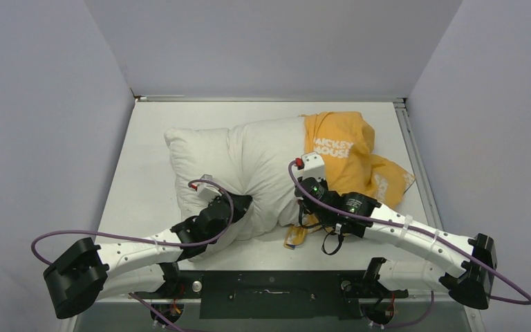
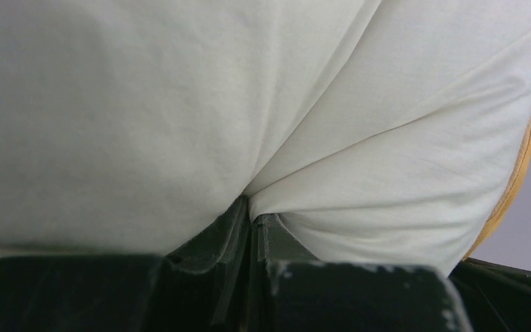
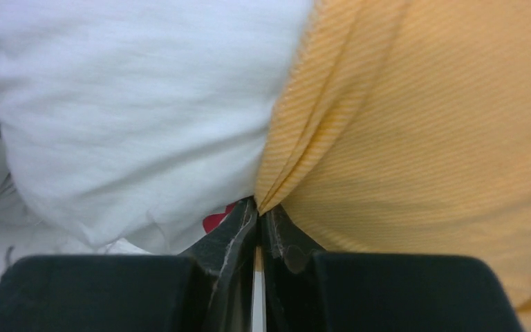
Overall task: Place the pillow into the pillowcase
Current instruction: Stuff the pillow into the pillowcase.
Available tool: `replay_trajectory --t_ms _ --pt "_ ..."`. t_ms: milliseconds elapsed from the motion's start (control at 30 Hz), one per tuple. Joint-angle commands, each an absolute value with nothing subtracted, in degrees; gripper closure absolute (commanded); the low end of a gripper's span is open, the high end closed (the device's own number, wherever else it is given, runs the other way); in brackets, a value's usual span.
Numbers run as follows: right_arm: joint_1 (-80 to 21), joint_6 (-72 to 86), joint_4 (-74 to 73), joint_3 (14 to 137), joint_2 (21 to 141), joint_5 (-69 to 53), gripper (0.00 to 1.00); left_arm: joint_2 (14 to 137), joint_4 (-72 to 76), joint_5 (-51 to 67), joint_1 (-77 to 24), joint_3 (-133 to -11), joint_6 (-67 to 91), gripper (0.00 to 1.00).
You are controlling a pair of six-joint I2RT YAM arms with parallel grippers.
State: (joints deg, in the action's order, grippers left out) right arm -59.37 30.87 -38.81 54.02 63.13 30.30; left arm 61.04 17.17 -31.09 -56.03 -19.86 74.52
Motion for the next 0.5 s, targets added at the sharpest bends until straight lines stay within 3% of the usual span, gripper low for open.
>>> replay_trajectory --t_ms 0,233,367,467 --pt "-59.47 22.91 -27.12 57.51 65.06 13.96 0.95 63.63 8.68 -27.03 -56.71 -18.06 73.87 1.00" --pt "-59.48 21.86 -14.07 65.06 72.67 -9.74 0.95 67.91 13.03 -26.38 -58.34 -18.62 75.26 1.00" --pt "-59.58 29.16 2.72 62.64 78.04 -27.53 0.95 72.49 13.60 -26.50 -60.01 -21.08 75.99 1.00" --pt "-59.50 32.43 8.43 59.98 79.26 -27.53 0.95 74.79 13.71 -26.54 -60.80 -22.17 76.79 1.00"
